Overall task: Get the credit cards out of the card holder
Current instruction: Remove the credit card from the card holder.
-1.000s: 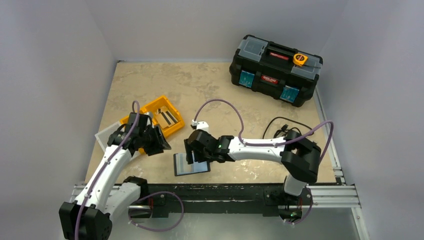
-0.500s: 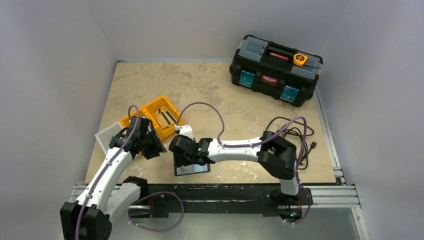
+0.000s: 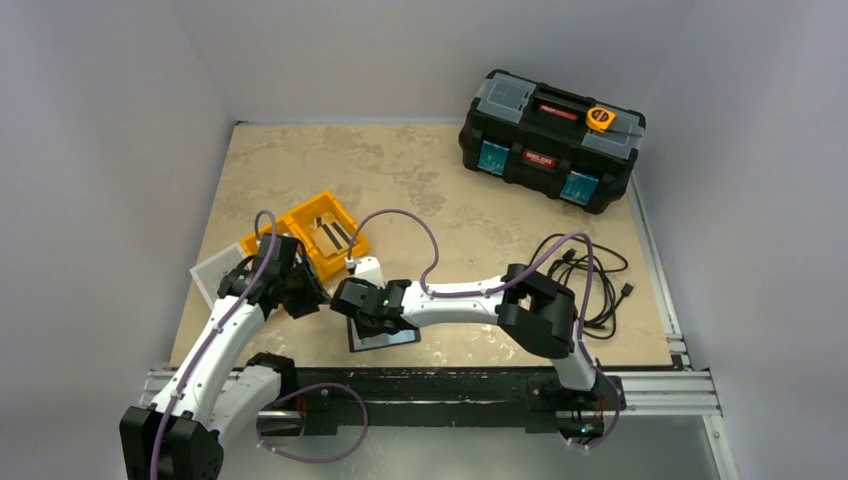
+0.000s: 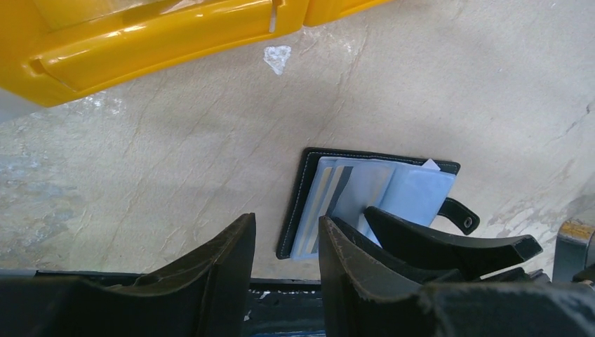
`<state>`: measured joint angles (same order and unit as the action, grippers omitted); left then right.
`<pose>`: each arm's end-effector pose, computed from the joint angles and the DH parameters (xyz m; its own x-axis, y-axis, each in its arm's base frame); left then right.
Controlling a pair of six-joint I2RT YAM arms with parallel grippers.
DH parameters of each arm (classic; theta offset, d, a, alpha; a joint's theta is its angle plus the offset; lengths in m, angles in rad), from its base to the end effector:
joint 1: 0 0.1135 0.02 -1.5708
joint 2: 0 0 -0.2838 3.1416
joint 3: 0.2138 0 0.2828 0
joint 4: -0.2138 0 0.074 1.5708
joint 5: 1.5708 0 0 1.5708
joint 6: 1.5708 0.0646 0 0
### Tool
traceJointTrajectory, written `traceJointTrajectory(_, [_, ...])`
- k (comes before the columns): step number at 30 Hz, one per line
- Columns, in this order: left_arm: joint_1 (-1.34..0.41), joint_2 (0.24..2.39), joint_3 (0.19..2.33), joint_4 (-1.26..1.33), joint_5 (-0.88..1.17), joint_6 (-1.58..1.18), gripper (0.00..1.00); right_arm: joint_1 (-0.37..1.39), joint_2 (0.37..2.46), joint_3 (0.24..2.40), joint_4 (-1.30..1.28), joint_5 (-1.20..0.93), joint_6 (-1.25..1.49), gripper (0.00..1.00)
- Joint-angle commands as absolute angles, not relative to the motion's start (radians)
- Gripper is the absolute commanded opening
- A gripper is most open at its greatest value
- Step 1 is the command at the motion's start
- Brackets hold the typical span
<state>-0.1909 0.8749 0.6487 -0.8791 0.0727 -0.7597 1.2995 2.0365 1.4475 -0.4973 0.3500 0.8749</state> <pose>0.1788 -0.0393 0.2041 -0.7885 -0.5472 -0.2807 -0.4438 0.8223 -0.3562 0.1482 0.4501 0.1443 -0.8138 -0.2352 -0.5315 -0.3707 0.9143 0.1629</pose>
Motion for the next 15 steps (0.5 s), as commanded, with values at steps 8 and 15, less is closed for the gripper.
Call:
traceJointTrajectory(8, [-0.201, 0.900, 0.620, -0.764, 0.222, -0.737, 0.37, 1.277, 2.030, 1.307, -0.412, 0.242, 0.907, 0.09])
traceJointTrajectory(15, [-0.237, 0.926, 0.590, -0.706, 0.294, -0.750, 0.23, 1.256, 1.939, 1.210, -0.285, 0.192, 0.914, 0.03])
